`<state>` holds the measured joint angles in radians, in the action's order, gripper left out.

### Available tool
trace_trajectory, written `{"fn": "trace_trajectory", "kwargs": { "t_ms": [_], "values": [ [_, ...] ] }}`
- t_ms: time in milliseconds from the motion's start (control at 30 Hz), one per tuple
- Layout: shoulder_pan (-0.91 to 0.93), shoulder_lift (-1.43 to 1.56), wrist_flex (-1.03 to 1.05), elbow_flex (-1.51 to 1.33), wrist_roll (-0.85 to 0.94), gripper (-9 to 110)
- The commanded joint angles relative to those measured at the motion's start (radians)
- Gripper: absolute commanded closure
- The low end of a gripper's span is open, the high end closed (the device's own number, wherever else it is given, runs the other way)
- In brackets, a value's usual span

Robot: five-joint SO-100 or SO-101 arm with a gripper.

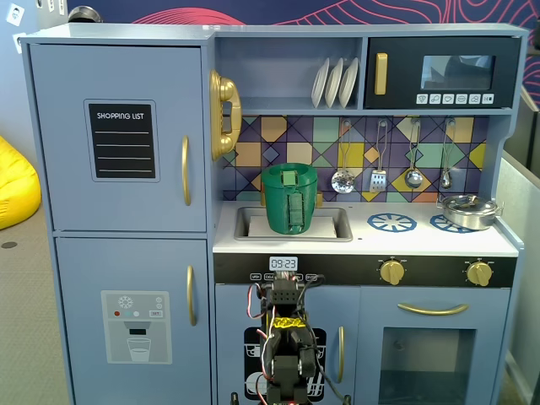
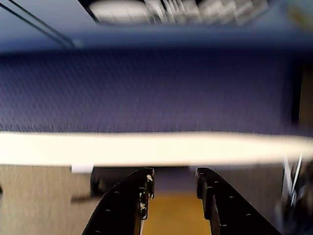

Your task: Close the left cabinet door

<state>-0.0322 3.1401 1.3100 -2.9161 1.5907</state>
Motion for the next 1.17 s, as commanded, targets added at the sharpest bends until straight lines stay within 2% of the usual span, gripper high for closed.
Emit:
{"fn": "trace_trajectory", "kwargs": {
  "t_ms": [0,300,367,467,600,1133],
  "values": [
    [0.025,0.037,0.051,-0.048,-0.048,102],
    [0.005,0.037,0.156,-0.08,-0.158,102],
    [0.02,0.037,0.19,-0.08,-0.156,102],
    [0.018,0.038,0.222,-0.08,-0.06,101],
    [-0.021,0.038,0.222,-0.08,-0.061,100],
    [0.008,0.038,0.222,-0.08,-0.064,96]
  ]
}}
